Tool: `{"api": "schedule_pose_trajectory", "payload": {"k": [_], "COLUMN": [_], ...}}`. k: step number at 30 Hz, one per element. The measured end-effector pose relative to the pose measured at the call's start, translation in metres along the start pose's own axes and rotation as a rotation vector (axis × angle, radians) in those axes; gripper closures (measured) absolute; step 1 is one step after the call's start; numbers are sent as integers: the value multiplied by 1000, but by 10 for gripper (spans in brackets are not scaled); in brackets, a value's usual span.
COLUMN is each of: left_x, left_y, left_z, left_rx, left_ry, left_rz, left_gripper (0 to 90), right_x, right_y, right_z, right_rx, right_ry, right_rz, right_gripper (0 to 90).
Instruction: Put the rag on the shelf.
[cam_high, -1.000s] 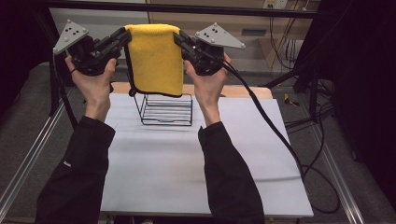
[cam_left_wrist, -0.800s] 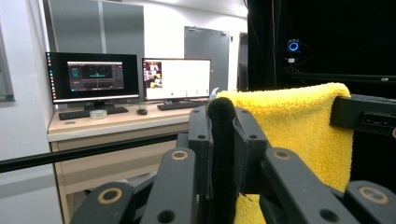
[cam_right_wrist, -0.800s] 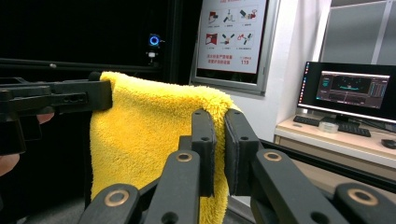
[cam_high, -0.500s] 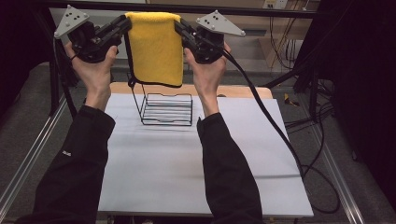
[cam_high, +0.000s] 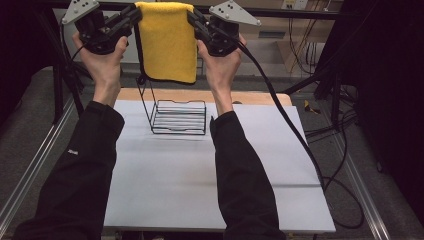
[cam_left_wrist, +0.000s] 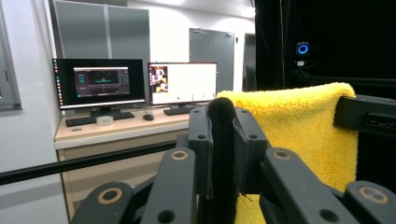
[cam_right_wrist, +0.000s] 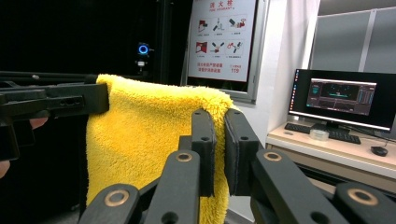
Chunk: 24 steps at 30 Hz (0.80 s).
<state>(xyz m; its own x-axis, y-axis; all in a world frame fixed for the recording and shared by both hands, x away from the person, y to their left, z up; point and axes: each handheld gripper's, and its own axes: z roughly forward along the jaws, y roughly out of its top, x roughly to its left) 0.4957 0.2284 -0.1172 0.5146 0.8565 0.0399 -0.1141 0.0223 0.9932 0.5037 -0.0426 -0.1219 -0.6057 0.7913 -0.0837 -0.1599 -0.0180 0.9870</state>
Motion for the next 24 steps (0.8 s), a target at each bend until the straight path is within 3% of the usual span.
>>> {"api": "schedule_pose_trajectory", "payload": {"k": [17, 24], "left_x": [14, 16], "left_y": [9, -5], "left_z": [26, 26], "left_rx": [6, 18], "left_ry": [24, 15], "left_rz": [16, 22], "left_gripper": [792, 792], "right_x": [-7, -12], "right_y": [9, 0], "right_z": [20, 25], "right_rx": [-2, 23], "right_ry": [-27, -30], "right_rz": [-22, -15], "right_gripper": [837, 837]}}
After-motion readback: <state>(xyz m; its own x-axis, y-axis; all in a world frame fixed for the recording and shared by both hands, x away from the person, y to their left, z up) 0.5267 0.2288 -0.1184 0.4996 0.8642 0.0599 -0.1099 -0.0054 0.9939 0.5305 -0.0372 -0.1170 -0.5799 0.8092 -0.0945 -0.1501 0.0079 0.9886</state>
